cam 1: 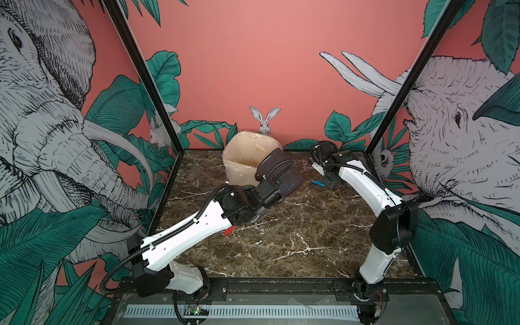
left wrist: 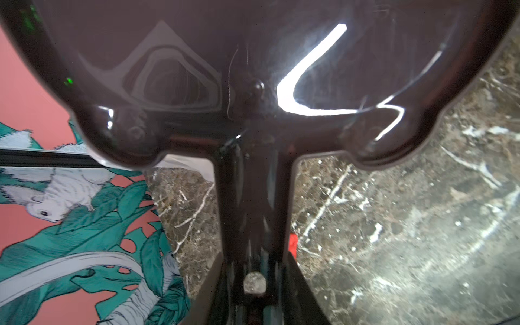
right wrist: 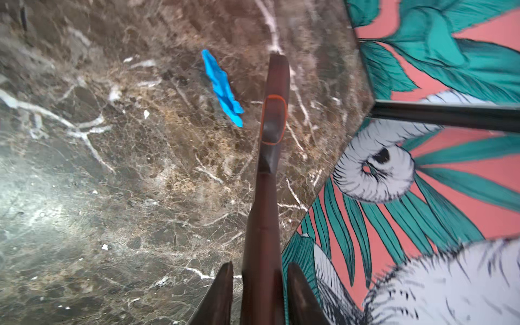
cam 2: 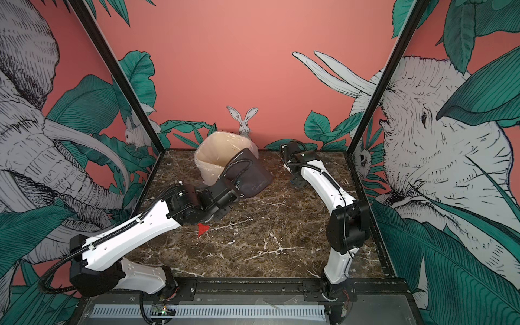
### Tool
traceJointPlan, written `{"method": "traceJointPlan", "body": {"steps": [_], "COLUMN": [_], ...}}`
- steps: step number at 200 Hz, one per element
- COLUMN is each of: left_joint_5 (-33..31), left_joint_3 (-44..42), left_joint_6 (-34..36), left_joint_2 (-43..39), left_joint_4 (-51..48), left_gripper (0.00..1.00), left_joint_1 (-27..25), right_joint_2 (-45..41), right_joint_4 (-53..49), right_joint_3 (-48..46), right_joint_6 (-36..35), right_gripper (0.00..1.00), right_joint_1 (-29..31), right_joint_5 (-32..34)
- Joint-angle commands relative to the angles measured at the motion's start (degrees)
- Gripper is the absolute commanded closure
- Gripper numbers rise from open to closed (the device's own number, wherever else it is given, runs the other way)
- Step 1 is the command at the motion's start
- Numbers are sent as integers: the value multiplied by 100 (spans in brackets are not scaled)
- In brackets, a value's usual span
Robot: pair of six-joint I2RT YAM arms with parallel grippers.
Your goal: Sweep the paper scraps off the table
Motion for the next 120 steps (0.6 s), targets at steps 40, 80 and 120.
{"method": "traceJointPlan", "body": {"steps": [40,80,120], "left_joint_5": [333,568,691], "left_joint_3": [-840,-1310,-1596], "left_joint_6": [-1626,-2106,-2435], "left_joint_2": [-445,-466,-452], "left_joint_4": [-569,-560,-459], "left_gripper": [100,100,100], "left_joint_1": [-687,-1005,-1278], "right_joint_2": [166,149,141], "right_joint_4": [329,304,68], "right_joint_3": [255,142,99], "right_joint_6": [-786,-999,-1039], "right_gripper": [100,100,100], "right_joint_1": [-36,74,343], "right_joint_5": [-21,-495,-875]}}
